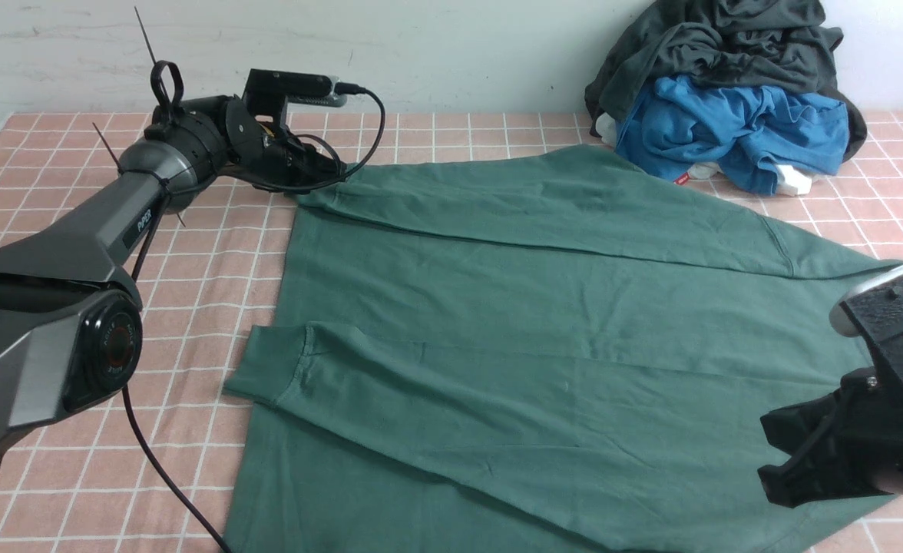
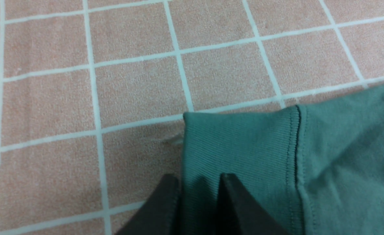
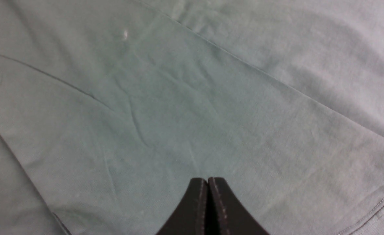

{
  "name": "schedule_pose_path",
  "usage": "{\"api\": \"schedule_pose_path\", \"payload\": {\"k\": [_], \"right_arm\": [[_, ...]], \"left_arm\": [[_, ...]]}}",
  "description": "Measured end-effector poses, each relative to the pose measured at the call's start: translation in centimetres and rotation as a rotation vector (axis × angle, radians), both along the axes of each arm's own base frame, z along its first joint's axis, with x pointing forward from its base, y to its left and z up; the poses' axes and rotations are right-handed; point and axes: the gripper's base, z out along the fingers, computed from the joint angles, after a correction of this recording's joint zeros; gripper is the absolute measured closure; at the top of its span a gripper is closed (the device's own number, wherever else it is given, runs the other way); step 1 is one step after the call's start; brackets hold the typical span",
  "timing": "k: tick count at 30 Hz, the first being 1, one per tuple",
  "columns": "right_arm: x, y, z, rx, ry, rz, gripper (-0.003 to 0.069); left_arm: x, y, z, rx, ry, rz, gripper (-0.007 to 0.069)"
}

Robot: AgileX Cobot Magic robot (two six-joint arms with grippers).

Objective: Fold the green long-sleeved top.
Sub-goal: Use the left arm to clamp the cuff farthest from it, then use the left arm to drag and drop the cuff onto the cuff closest to the left arm

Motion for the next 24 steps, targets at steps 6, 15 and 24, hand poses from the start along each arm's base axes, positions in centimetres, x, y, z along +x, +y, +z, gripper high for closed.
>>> {"api": "schedule_pose_path", "payload": {"k": [6,15,24], "right_arm": [[0.0,0.0,0.0,0.0,0.0,0.0,0.0669],[0.0,-0.1,0.0,-0.036,0.002,0.021,0.0669],[0.3,0.1,1.6,-0.052,0.065,0.036,0.0669]], "left_arm": [[-0.6,-0.6,2.5,0.0,0.011,-0.023,0.0611],[-8.5,-2.6,16.7,0.011,0.26,-0.173,0.0611],[-17.6,-1.8,13.6,0.071,0.612,-0.142,0.0611]]}}
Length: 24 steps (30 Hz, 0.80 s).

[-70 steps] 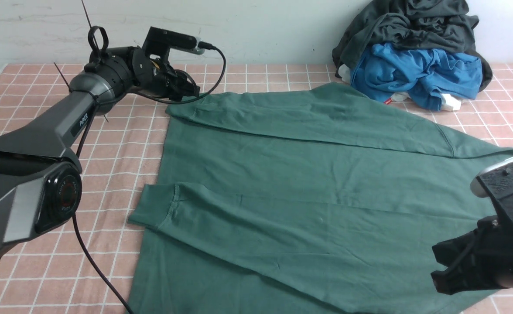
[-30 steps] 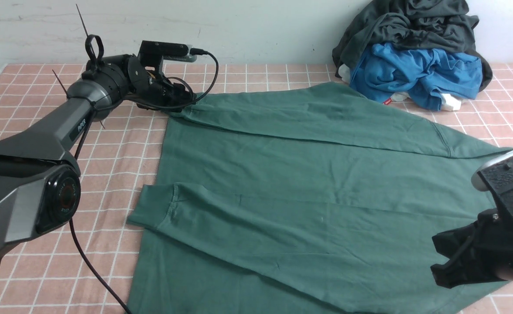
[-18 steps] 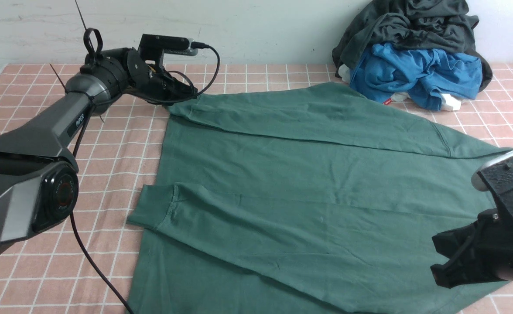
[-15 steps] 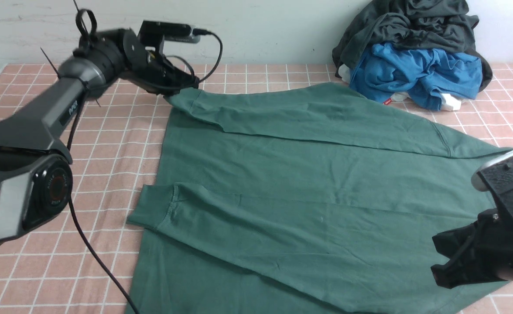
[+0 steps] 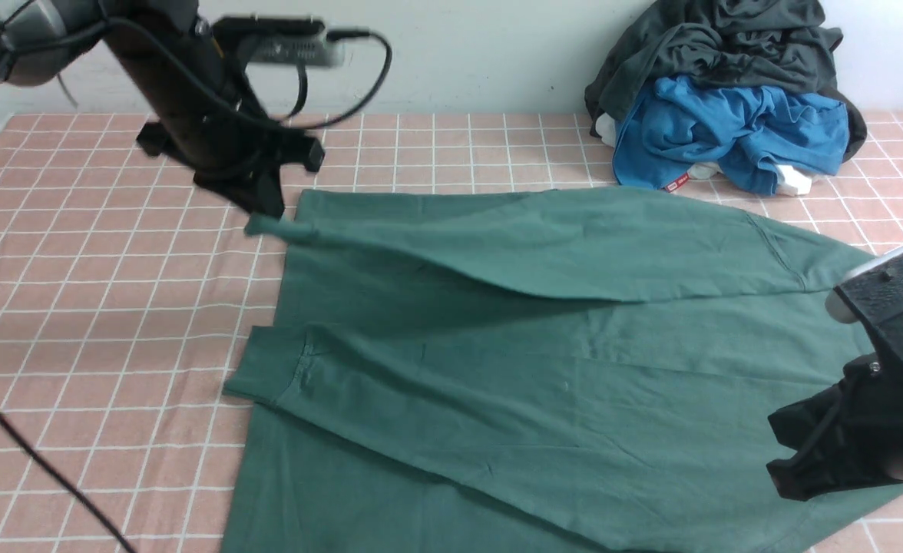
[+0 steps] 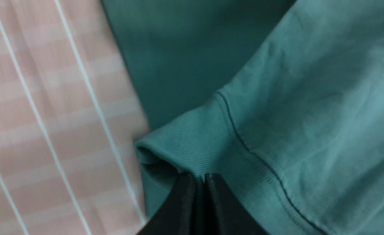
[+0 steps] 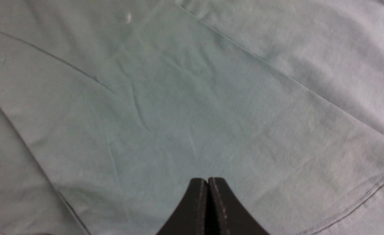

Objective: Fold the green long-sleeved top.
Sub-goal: Use the left arm to drag and drop the cuff onto the cuff closest to the left arm

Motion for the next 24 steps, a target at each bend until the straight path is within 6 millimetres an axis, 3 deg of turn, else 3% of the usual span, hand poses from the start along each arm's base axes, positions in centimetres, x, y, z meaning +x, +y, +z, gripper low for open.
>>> {"api": "schedule_pose_path", "payload": {"k": [2,4,8,12,14,17,21,24], "right_arm": [[0.0,0.0,0.1,0.0,0.003,0.001,0.0669],[0.0,0.0,0.2,0.006,0.008,-0.002,0.0669],[-0.1,0.2,0.1,0.037,0.022,-0.016,0.0669],[-0.2,0.4,0.1,0.069,0.045,-0.031,0.0669],[-0.3,0.4,0.1,0.078,0.061,-0.034,0.0669],[-0.5,0.5,0.0,0.088,0.086,-0.038,0.0669],[-0.7,0.6,-0.1,0.108,0.117,-0.045,0.0669],[-0.8,0.6,-0.2,0.116,0.134,-0.048,0.0669]], "left_arm": [[-3.2,0.2,-1.8,0.032,0.086,-0.012,0.0611],[-4.8,0.3,-3.0,0.051,0.066,-0.015,0.0611],[-6.4,0.0,-5.0,0.073,-0.051,-0.028,0.0611],[-6.7,0.1,-6.3,0.087,-0.094,-0.034,0.0579],[-6.7,0.3,-6.2,0.106,-0.102,-0.044,0.0531],[-7.4,0.5,-5.2,0.115,-0.088,-0.058,0.0384],[-9.6,0.5,-4.3,0.085,0.003,-0.062,0.0214],[-11.8,0.4,-5.1,0.091,0.074,-0.117,0.0165]]}}
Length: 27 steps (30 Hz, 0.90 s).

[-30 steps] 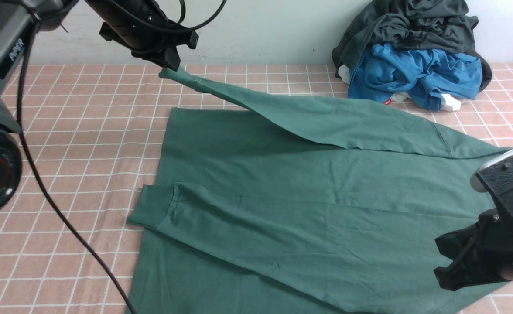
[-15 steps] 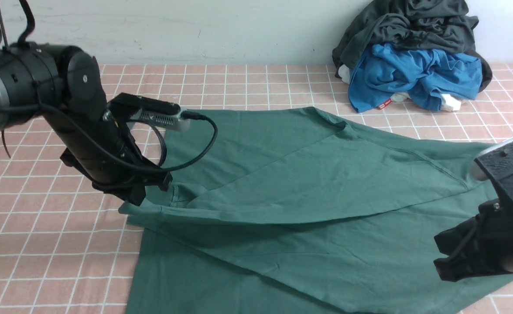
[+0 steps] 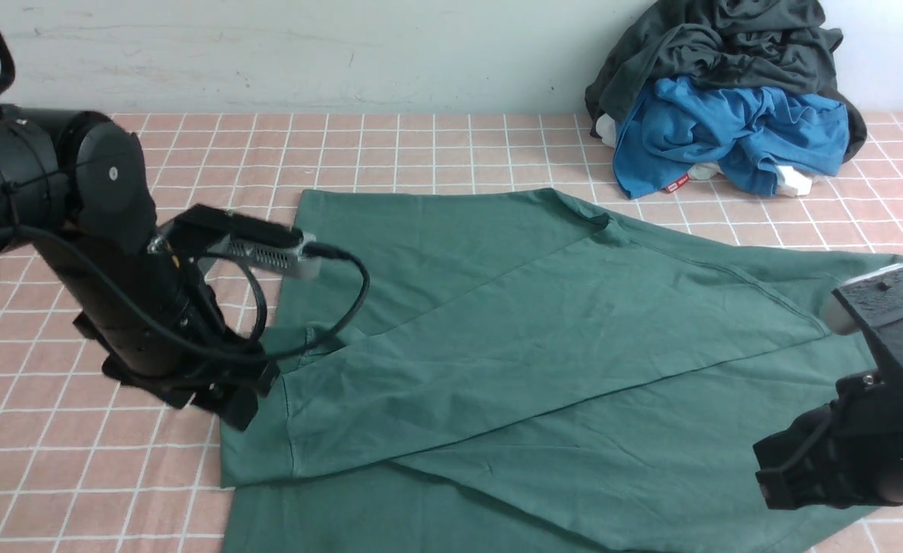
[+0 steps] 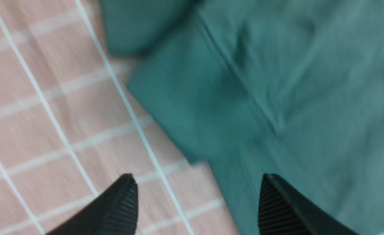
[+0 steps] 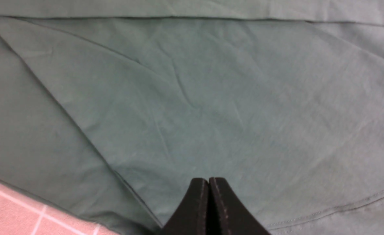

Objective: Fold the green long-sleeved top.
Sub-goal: Use the left arm to drag and drop the cuff onto the cuff closest to the left arm, then use both arms simultaneously to clamp the lower edge of the clothing fabric

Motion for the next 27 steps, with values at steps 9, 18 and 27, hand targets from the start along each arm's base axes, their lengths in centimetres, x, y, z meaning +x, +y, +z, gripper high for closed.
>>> {"api": "schedule_pose_path", "payload": {"k": [9,18,27], "right_arm": [[-0.3,0.2,-0.1,0.02,0.039,0.02,0.0669],[-0.5,0.8,0.1,0.064,0.037,0.084,0.0669],[-1.2,0.9,0.1,0.006,0.029,0.228,0.0669]], "left_arm": [[-8.3,-3.7,-5.2,0.077,0.025,-0.753,0.0152],[-9.6,-4.2,-7.4,0.164,0.04,-0.987,0.0266],[-9.8,-4.1,-5.8,0.197,-0.005,-0.924,0.0611]]}}
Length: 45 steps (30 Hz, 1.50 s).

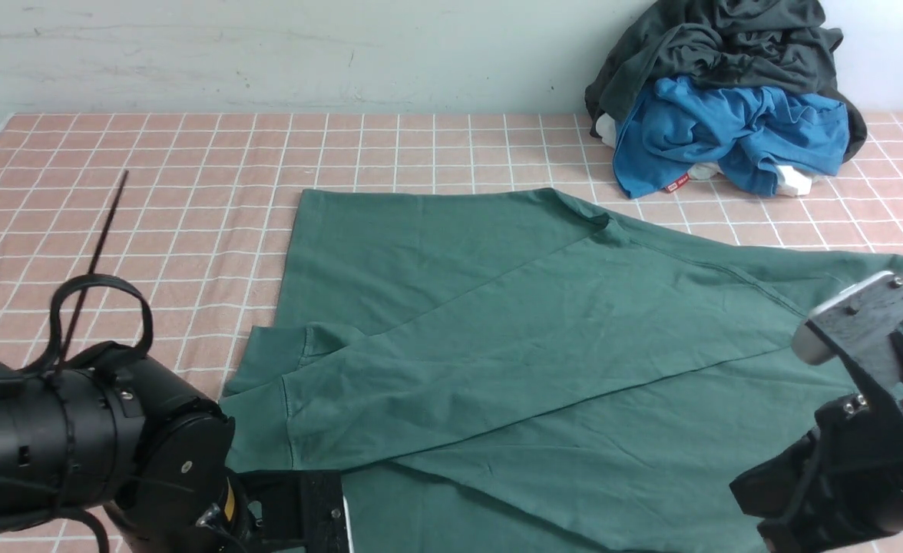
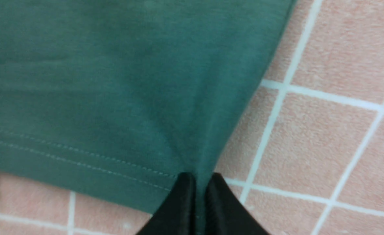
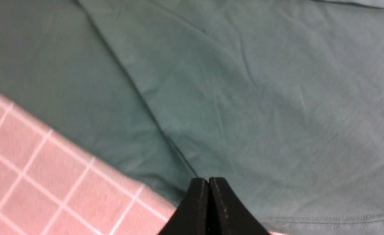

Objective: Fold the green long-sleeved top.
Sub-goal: Use both arms simultaneously to clamp the lower edge of the clothing fabric

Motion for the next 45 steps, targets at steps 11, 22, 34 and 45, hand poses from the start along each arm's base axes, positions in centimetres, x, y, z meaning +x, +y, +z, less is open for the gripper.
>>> {"api": "schedule_pose_path", "payload": {"k": [11,22,34,45], "right_arm": [[-2.3,-1.6,2.5,-0.216,-0.249,0.288,0.0598],[1.4,-3.0,-4.4,-0.608,-0.077,0.488,0.022],[3.8,-3.0,-8.9,-0.72,0.013,0.566,0.0302],[4.5,-2.9,-7.8,-0.674,0.011,0.383,0.0652]], "left_arm": [[-1.2,3.5,5.8,-0.053,-0.212,0.231,0.0615],[-1.7,4.5,6.9,-0.119,-0.235,0.332,0.0615],[-1.8,4.2,6.9,-0.144,-0.218,0.349,0.0615],[-1.9,4.1,7.1,-0.186,-0.207,0.423,0.0615]]}}
